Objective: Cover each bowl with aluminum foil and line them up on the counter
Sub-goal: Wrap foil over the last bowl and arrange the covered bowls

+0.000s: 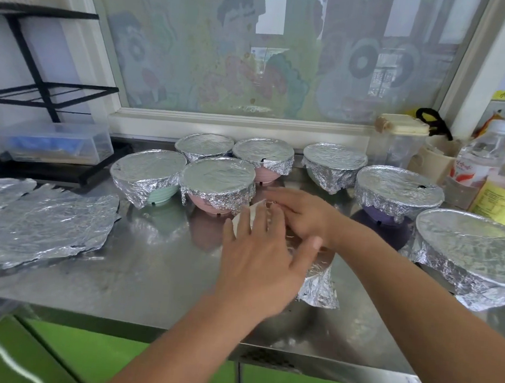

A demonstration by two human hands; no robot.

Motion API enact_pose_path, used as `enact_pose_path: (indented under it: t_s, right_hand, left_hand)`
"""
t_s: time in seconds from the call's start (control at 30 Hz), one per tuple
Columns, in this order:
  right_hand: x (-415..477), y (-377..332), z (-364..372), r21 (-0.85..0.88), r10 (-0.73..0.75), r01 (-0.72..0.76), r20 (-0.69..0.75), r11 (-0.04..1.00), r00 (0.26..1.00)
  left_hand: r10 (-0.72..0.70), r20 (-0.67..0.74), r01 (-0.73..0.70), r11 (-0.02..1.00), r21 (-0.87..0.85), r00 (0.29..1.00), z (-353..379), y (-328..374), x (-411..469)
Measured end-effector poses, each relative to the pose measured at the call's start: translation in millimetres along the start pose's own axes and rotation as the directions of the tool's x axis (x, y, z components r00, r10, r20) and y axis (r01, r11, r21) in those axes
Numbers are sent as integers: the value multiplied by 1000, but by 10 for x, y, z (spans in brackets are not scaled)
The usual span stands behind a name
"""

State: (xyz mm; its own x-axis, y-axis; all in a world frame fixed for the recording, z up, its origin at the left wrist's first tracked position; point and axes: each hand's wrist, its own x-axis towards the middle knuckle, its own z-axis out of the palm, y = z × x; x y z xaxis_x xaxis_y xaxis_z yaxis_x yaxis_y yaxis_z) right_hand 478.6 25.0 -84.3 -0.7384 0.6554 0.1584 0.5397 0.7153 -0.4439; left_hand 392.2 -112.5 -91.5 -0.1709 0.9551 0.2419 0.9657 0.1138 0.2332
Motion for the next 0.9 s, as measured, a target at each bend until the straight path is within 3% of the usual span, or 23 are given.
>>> enact_pose_path:
  t_s: [0.13,0.3,0.37,0.53,0.63,0.73,0.8,0.9]
  right_hand:
    - [55,23,94,-173,44,-37,40,984,998]
    - [-21,-23,86,-299,165,-158,-2,941,986]
    - [-59,-16,49,-333,208,-202,-17,921,978]
    - [-135,1,48,-125,123,-125,-25,984,992]
    - [-154,6,88,-85,161,-167,-79,982,984]
    - [-156,21,87,42,260,-257,-112,965,959]
    - [-171,26,115,144,301,-281,-149,949,942]
    - [-173,69,194,146,332,-305,-228,941,915]
  left_hand:
    - [-34,60,24,986,163,998,208,-8,-22]
    - [128,29,-131,976,173,991,156,-305,43]
    - [113,38,-118,975,186,993,80,-415,43]
    - [-140,47,148,963,-225,989,86,-281,70]
    - [-218,-91,169,912,-374,972,265,-272,130]
    - [-329,-227,111,755,-646,917,372,-303,173]
    - [-423,-187,94,561,-822,887,450,-335,207]
    - [-500,-57,82,251,-965,864,534,-391,258]
